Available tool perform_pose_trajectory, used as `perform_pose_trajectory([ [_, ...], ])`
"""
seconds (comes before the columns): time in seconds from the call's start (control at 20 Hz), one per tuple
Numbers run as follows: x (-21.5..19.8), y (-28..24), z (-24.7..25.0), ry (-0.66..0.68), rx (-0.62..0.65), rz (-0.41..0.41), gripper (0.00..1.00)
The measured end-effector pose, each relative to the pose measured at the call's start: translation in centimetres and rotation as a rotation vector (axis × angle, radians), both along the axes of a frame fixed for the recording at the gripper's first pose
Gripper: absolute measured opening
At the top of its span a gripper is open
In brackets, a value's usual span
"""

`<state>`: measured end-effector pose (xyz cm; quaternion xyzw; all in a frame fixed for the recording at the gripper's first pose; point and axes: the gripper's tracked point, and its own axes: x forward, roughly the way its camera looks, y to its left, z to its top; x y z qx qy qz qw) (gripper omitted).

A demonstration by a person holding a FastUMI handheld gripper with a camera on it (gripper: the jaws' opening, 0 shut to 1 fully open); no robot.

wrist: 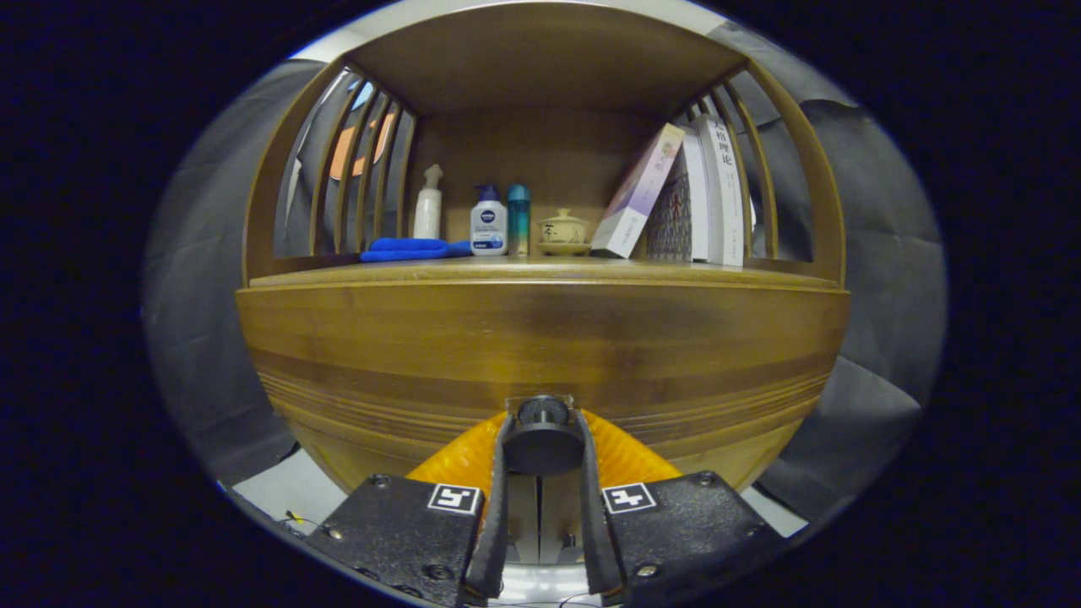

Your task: Pull open the drawer, take out the items inside it, and place them on the countertop above the cabinet.

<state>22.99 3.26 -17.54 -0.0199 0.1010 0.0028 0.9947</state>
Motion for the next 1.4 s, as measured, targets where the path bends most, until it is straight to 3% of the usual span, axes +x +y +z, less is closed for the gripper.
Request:
perform_pose_trajectory([
  [1.4,-16.2,-0.9,-1.7,0.005,0.026,0.066,0.38],
])
